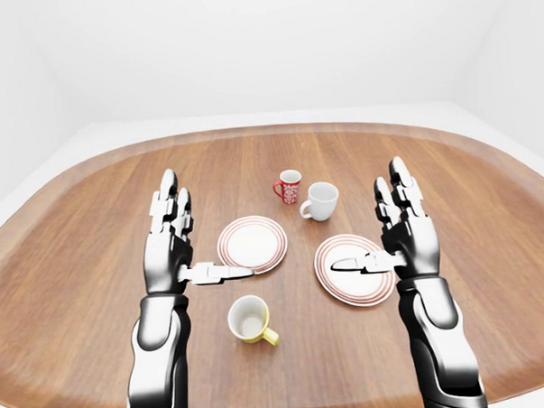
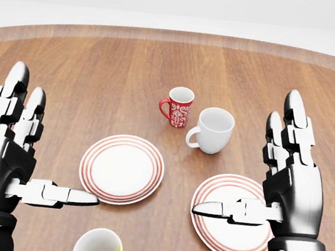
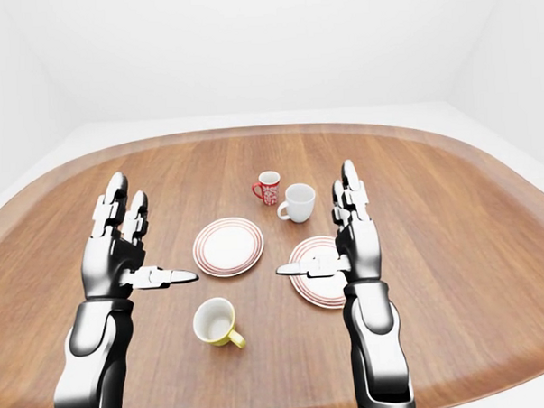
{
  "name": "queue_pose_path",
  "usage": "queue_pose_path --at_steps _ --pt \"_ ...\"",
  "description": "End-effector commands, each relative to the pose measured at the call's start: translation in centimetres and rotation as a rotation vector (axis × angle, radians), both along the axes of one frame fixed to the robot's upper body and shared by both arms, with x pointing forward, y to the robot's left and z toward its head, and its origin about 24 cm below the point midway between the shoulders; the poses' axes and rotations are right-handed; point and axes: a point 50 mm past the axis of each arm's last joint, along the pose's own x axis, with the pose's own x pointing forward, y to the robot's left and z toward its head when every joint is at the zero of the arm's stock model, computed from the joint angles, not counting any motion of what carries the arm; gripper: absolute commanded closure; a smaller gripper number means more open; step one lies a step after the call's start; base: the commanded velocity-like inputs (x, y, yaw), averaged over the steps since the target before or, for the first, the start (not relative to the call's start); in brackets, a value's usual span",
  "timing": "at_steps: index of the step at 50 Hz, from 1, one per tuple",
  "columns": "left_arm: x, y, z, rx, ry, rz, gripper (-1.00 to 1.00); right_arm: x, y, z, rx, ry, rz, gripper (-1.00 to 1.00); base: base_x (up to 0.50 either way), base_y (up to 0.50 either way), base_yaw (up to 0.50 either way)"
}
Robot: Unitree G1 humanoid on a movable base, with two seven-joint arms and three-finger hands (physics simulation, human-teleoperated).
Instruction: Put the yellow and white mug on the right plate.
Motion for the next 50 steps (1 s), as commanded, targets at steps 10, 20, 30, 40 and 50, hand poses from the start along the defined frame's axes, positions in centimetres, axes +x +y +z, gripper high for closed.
queue_pose_path --at_steps 10,20,30,40,50 --pt "0.1 0.2 0.3 -0.002 -0.012 0.006 -1.00 -0.1 0.4 0.1 -0.040 -0.005 -0.003 -1.00 0.00 0.00 0.00" --pt "0.2 0.6 0.6 -0.003 -0.023 0.013 -1.00 -0.1 0.9 0.4 -0.071 -0.017 0.003 -1.00 0.00 0.00 0.00" --pt "0.8 2.8 2.6 0.000 -0.103 0.068 -1.00 -0.3 3.1 2.7 -0.312 -0.121 0.044 -1.00 0.00 0.00 0.00" --pt "0.9 3.0 2.7 0.000 -0.105 0.073 -1.00 -0.2 3.4 2.5 -0.338 -0.112 0.046 -1.00 0.00 0.00 0.00" --pt "0.9 3.3 3.0 -0.002 -0.117 0.080 -1.00 -0.5 3.9 2.1 -0.370 -0.097 0.062 -1.00 0.00 0.00 0.00"
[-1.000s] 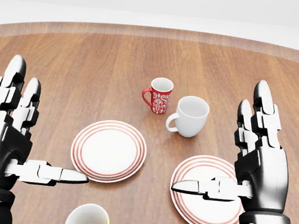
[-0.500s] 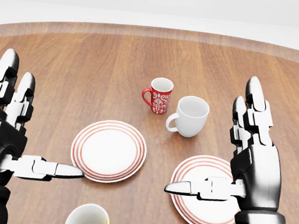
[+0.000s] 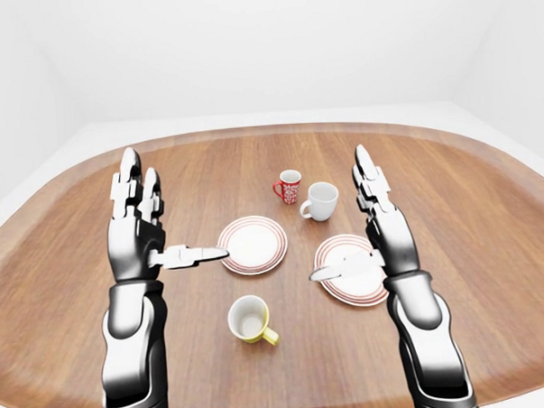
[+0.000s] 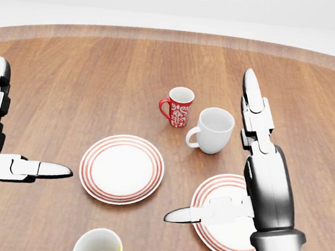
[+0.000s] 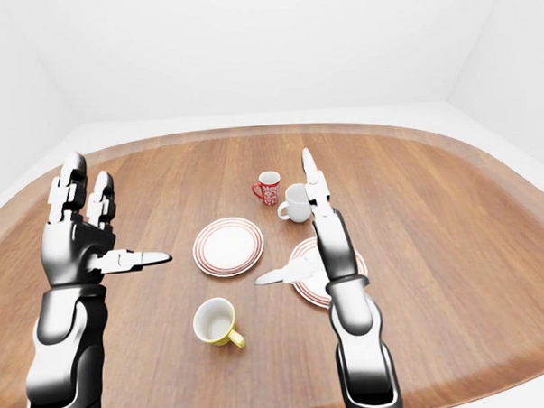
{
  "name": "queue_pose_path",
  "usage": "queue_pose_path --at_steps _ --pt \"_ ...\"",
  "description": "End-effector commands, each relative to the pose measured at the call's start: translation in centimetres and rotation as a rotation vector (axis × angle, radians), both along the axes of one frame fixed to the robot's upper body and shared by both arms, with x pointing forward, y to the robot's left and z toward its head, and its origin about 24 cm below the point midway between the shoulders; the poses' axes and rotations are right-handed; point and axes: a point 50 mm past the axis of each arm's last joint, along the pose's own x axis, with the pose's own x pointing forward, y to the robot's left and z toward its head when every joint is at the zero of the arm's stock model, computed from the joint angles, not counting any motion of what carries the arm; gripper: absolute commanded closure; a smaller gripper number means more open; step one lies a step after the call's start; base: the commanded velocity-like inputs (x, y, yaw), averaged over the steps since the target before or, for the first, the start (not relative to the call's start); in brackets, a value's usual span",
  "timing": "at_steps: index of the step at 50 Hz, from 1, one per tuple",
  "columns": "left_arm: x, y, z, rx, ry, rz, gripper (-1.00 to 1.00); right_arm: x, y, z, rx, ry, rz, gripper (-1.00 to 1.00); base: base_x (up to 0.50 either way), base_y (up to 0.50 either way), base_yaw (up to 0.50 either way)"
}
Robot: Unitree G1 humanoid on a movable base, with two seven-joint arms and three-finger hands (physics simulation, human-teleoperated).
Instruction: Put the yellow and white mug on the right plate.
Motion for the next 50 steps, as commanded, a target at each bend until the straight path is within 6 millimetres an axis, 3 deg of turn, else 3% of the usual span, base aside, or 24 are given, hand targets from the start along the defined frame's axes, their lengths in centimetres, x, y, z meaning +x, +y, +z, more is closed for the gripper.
queue_pose_path --at_steps 1,38,50 --pt "0.1 0.4 0.4 -0.002 -0.015 0.011 -1.00 -0.3 0.7 -0.1 -0.052 0.003 0.013 -1.00 0.00 0.00 0.00" --pt "0.1 0.7 0.5 -0.006 -0.019 0.017 -1.00 -2.4 3.9 -3.2 -0.185 0.116 0.091 -1.00 0.00 0.00 0.00" --pt "0.1 0.7 0.5 -0.005 -0.020 0.017 -1.00 -2.6 4.7 -5.6 -0.217 0.202 0.096 -1.00 0.00 0.00 0.00"
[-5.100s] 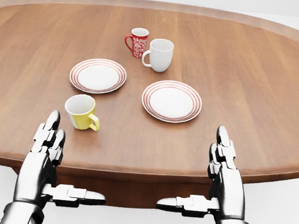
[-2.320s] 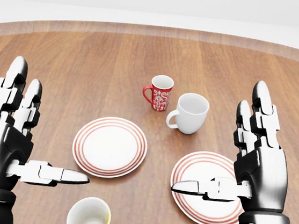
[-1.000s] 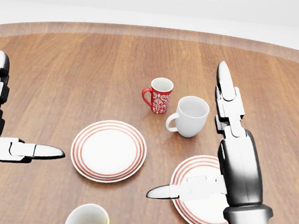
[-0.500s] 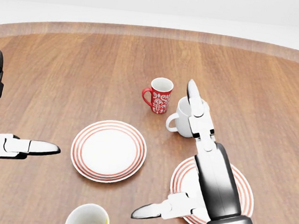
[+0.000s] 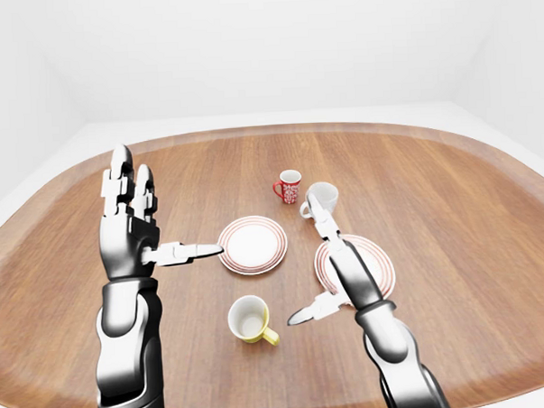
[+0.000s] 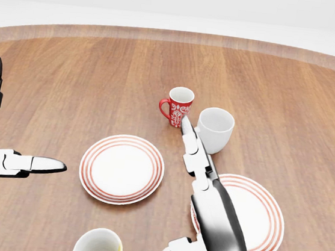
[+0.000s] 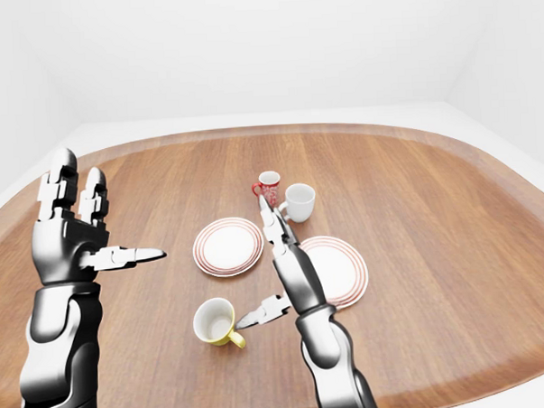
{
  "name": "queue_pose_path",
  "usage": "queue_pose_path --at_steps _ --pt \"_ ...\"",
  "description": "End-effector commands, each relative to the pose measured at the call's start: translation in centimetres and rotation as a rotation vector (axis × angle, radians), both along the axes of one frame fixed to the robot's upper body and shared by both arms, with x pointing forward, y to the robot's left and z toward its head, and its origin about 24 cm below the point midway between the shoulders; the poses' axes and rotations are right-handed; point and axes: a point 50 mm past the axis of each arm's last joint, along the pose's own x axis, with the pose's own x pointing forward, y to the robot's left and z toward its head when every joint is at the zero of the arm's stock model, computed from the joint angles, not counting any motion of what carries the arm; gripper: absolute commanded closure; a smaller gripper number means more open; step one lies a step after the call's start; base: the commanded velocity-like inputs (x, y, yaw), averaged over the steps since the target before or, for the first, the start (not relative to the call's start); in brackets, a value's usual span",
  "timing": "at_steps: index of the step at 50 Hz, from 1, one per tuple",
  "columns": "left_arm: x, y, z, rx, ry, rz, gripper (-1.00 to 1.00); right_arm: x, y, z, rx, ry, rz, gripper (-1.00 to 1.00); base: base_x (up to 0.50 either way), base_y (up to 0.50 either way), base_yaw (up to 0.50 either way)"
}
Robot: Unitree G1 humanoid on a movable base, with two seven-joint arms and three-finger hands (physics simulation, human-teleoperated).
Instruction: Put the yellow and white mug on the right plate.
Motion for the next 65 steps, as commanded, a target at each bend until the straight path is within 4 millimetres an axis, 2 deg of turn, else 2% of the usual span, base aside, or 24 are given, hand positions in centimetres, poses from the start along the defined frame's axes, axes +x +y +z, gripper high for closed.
queue_pose_path --at_steps 1,13,36,65 --pt "0.0 0.0 0.0 0.000 0.000 0.001 -1.00 -0.4 0.8 -1.7 -0.037 0.060 0.008 -1.00 0.00 0.00 0.00" --pt "0.0 0.4 0.4 -0.002 -0.016 0.010 -1.00 -0.9 1.7 -4.1 -0.086 0.136 0.009 -1.00 0.00 0.00 0.00" --pt "-0.1 1.0 1.2 -0.001 -0.049 0.024 -1.00 -1.8 3.1 -5.5 -0.133 0.166 0.037 -1.00 0.00 0.00 0.00" --pt "-0.2 1.6 2.1 0.000 -0.084 0.036 -1.00 -0.7 4.4 -8.1 -0.174 0.211 0.046 -1.00 0.00 0.00 0.00"
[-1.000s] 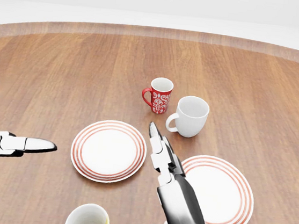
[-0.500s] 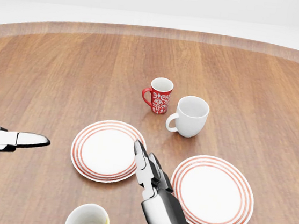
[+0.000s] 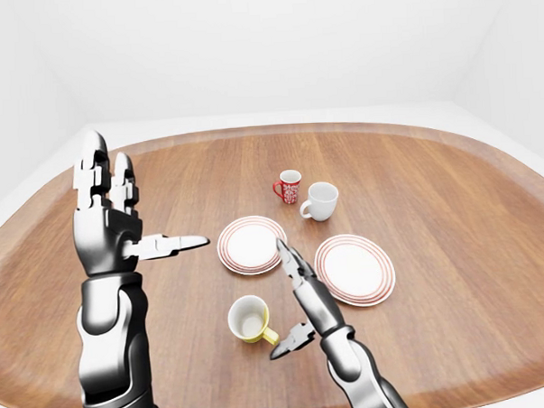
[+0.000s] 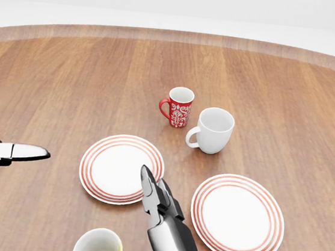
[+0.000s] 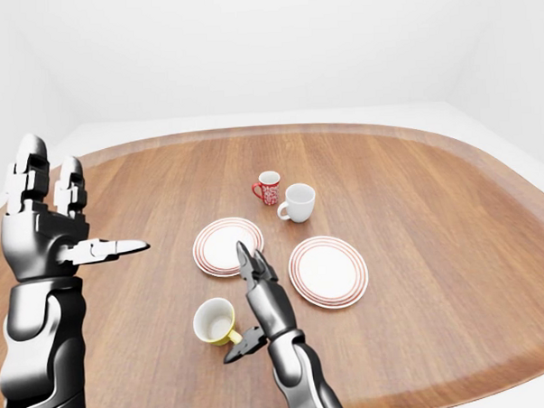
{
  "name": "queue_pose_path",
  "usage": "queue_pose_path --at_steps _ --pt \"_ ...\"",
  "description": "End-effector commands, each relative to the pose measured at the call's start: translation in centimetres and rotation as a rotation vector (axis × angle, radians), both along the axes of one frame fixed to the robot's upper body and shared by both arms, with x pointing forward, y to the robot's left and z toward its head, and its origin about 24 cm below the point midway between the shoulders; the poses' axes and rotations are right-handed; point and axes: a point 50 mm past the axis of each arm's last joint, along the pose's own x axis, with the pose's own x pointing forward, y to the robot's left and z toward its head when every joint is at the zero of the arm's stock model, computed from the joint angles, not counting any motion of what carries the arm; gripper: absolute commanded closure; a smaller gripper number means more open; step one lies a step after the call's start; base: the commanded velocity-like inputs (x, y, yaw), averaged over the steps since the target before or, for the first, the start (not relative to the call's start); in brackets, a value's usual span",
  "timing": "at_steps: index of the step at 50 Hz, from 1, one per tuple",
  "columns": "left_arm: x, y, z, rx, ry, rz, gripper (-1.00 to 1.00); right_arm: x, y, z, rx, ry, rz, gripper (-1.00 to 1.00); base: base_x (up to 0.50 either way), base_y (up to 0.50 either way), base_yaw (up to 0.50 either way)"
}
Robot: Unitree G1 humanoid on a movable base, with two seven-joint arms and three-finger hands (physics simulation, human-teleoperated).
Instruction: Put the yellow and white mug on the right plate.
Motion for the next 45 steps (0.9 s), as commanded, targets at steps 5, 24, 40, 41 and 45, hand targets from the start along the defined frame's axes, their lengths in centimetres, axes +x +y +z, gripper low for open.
queue_pose_path --at_steps 5,24,40,41,45 --pt "-0.2 0.5 0.7 0.002 -0.031 0.009 -1.00 0.4 0.9 -1.0 -0.014 0.013 0.013 -1.00 0.00 0.00 0.00" --pt "-0.5 1.3 1.9 0.012 -0.078 0.027 -1.00 0.3 2.0 -2.2 -0.026 0.020 0.032 -1.00 0.00 0.00 0.00" --pt "-0.6 1.7 2.4 0.025 -0.093 0.037 -1.00 0.4 2.5 -2.7 -0.036 0.024 0.044 -1.00 0.00 0.00 0.00" --pt "-0.5 1.7 2.4 0.025 -0.092 0.037 -1.00 0.4 2.5 -2.8 -0.036 0.026 0.043 -1.00 0.00 0.00 0.00" --pt "-0.8 1.8 2.9 0.027 -0.116 0.040 -1.00 0.2 2.9 -3.0 -0.039 0.027 0.051 -1.00 0.00 0.00 0.00"
